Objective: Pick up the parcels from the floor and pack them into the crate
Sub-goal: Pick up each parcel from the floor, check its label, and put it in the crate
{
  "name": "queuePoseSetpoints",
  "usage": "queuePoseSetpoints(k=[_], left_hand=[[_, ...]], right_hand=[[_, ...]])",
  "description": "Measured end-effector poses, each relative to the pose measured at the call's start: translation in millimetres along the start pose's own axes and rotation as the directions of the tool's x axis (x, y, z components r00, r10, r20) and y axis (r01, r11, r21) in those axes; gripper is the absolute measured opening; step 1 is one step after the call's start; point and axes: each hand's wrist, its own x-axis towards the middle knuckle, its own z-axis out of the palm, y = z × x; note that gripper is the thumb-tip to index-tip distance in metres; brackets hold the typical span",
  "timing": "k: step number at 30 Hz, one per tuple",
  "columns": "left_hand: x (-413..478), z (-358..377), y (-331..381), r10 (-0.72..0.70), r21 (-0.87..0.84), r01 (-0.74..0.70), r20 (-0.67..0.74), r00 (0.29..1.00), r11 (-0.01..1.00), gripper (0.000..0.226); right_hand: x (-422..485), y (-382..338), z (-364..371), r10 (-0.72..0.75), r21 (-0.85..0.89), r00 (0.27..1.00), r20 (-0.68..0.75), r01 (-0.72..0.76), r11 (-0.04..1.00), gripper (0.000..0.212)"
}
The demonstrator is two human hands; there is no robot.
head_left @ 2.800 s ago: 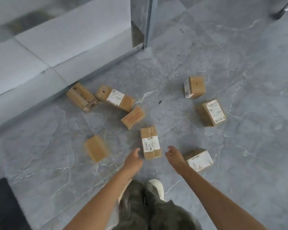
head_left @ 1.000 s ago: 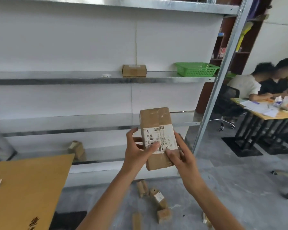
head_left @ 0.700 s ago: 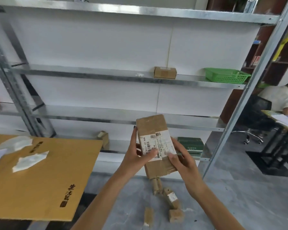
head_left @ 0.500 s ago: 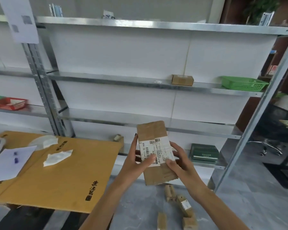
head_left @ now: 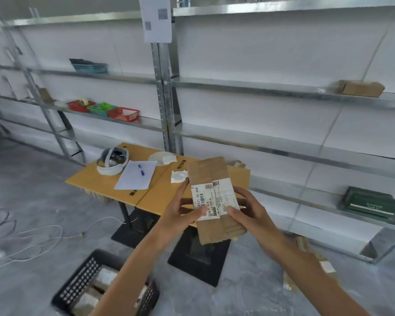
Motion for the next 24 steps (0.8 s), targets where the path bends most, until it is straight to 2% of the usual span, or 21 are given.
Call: queuePoseSetpoints(k=[3, 7, 12, 19, 22, 24], left_hand=[[-14.0, -42.0, -15.0, -0.025, 0.010, 0.025, -0.023, 0.999, 1.000, 0.086], [-16.5, -78.9, -28.8, -0.068, -0.002, 0.068, -0.049, 0.996, 0.998, 0.081], [10.4, -110.2, -47.8, -0.125, -0.067, 0.118, -0.110, 0.986, 0.991, 0.071], [65.3, -160.4, -65.1, -0.216, -0.123, 0.199, -0.142, 0.966, 0.972, 0.089], [78.1, -185.8, -71.0, -0.201, -0.140, 0.180, -0.154, 0.967, 0.974, 0.088], [81.9, -205.3, -78.1, -0.189, -0.174, 0.160, -0.167, 0.968, 0.972, 0.086]], right_hand=[[6.4, 4.3, 45.8, 0.042, 0.002, 0.999, 0.022, -0.042, 0.999, 0.068], [25.1, 11.8, 85.0, 0.086, -0.042, 0.996, 0.035, -0.085, 0.996, 0.055], [71.6, 22.0, 112.3, 0.109, -0.033, 0.993, 0.041, -0.108, 0.994, 0.058], [145.5, 38.5, 147.2, 0.222, 0.085, 0.975, 0.031, -0.223, 0.971, 0.078], [170.0, 38.0, 166.9, 0.266, 0.139, 0.963, 0.030, -0.268, 0.954, 0.068], [179.6, 36.9, 182.7, 0.304, 0.168, 0.949, 0.082, -0.314, 0.934, 0.063]])
